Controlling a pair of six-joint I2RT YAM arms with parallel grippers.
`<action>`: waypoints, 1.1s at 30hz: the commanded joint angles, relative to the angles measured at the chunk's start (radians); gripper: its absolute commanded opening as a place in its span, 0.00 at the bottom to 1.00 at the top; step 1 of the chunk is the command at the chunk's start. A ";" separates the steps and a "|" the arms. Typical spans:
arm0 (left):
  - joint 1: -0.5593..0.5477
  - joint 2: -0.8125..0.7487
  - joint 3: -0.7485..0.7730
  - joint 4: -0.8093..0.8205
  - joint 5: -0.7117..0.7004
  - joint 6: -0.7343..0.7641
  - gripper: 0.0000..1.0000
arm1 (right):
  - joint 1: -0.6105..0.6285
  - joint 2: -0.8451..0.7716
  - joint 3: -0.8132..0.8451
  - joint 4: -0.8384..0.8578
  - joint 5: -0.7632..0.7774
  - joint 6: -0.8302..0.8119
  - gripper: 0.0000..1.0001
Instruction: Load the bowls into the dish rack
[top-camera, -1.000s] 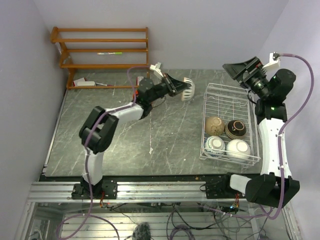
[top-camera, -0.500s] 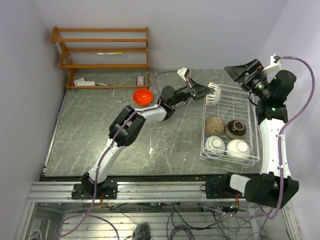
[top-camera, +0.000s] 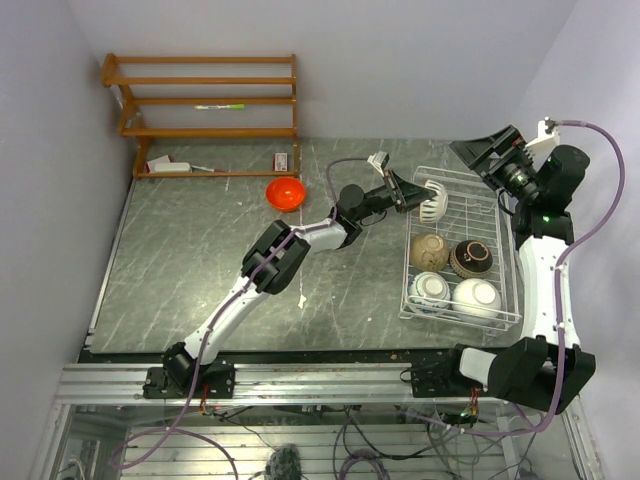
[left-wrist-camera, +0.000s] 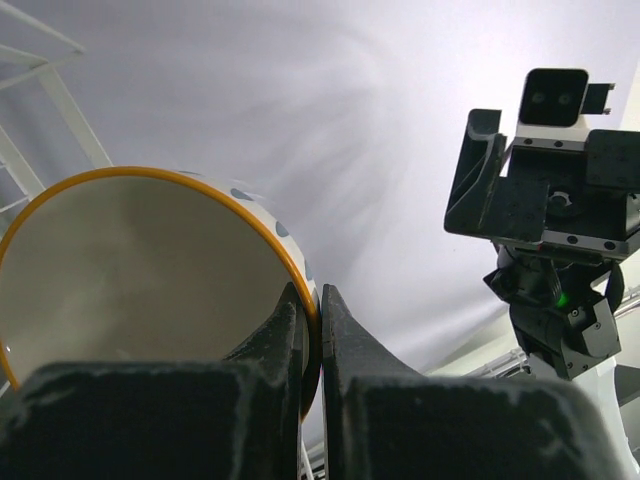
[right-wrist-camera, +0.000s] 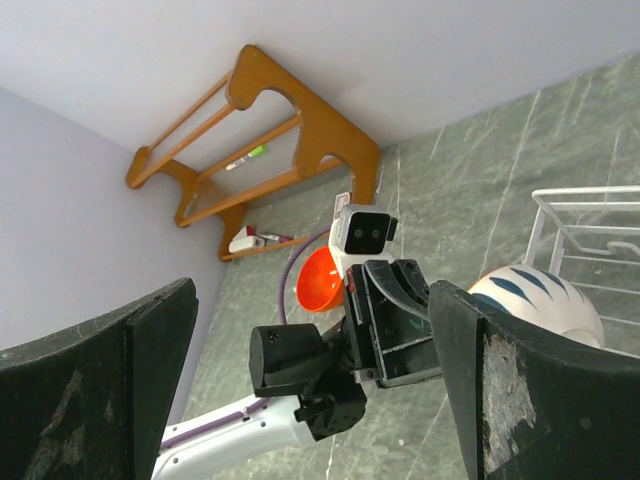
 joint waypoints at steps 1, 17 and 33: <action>-0.006 0.031 0.087 0.092 -0.046 -0.024 0.07 | -0.019 0.010 -0.027 0.030 -0.029 -0.013 1.00; 0.002 0.117 0.125 0.027 -0.065 0.012 0.07 | -0.034 0.028 -0.167 -0.033 0.091 -0.131 1.00; 0.042 0.035 -0.017 -0.027 -0.052 0.063 0.15 | -0.035 0.058 -0.218 -0.044 0.132 -0.150 1.00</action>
